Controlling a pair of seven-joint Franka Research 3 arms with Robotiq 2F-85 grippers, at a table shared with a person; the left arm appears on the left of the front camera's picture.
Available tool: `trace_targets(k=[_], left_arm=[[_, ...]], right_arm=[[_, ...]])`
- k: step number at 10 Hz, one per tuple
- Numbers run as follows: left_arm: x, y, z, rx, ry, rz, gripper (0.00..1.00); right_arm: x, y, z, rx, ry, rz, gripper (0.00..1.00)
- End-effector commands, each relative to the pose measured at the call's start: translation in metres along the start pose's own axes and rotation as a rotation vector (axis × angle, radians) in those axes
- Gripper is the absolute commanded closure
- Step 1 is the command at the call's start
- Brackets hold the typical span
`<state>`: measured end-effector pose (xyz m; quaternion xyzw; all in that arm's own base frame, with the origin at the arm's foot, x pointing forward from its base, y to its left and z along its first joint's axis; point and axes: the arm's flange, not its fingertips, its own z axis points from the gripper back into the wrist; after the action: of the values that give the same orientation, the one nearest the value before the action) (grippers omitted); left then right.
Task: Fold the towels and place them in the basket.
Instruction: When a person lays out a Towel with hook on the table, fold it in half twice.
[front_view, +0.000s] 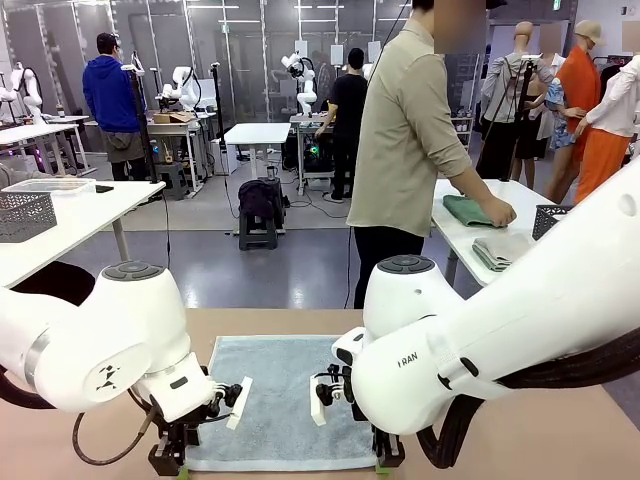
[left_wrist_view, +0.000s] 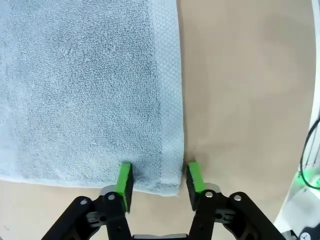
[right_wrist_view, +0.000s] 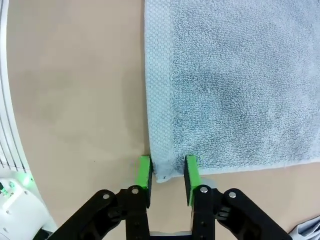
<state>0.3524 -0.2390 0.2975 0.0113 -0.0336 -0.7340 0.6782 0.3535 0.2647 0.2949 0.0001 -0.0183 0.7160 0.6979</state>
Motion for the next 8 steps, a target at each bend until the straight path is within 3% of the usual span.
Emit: trace_targets(k=[1,2,3,4,5,8], left_arm=[[-0.0026,-0.0055,-0.0061,0.073,0.023,-0.003,0.53],[-0.0009,-0.0052,-0.0058,0.078,0.029,-0.004,0.57],[-0.0004,-0.0048,-0.0052,0.080,0.028,-0.005,0.72],[-0.0005,-0.0044,-0.0043,0.085,0.030,-0.002,0.76],[0.0001,-0.0037,-0.0038,0.083,0.033,-0.002,0.91],[0.0033,-0.0032,-0.0026,0.087,0.023,-0.008,1.00]], right_arm=[[0.0006,0.0008,-0.0047,-0.033,0.008,-0.007,0.65],[0.0006,0.0007,-0.0039,-0.046,0.008,-0.002,0.70],[0.0011,0.0007,-0.0030,-0.057,0.009,0.000,0.84],[0.0020,0.0006,-0.0025,-0.056,0.007,-0.002,0.90],[0.0020,0.0002,-0.0021,-0.048,0.006,-0.003,1.00],[0.0021,-0.0004,-0.0012,-0.026,0.005,0.005,1.00]])
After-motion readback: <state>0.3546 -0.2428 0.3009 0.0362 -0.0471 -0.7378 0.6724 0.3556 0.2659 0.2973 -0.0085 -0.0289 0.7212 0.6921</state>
